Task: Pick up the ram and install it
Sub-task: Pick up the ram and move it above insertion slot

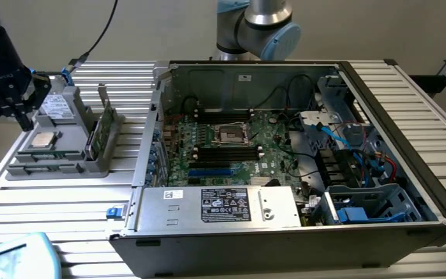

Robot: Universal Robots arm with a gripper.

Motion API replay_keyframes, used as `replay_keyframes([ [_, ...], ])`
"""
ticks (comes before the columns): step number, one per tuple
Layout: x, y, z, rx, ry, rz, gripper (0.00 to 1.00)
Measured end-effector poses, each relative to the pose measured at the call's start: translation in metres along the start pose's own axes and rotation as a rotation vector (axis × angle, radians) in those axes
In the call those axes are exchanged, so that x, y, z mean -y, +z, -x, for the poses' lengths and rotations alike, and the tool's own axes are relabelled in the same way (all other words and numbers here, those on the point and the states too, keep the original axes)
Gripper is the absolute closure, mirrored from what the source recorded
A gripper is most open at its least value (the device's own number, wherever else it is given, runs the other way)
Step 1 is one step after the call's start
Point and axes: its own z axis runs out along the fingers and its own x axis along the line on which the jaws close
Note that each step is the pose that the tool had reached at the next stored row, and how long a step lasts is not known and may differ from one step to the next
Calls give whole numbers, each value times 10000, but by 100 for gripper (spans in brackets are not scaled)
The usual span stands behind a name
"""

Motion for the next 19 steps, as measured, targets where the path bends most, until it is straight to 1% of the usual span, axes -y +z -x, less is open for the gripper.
replay_keyframes([
  [7, 1, 18, 1, -28, -1275, 10, 90],
  [9, 2, 30, 2, -19, -1646, 35, 90],
  [14, 4, 58, 5, 26, -2569, 143, 90],
  [19, 6, 85, 7, 107, -3509, 299, 90],
])
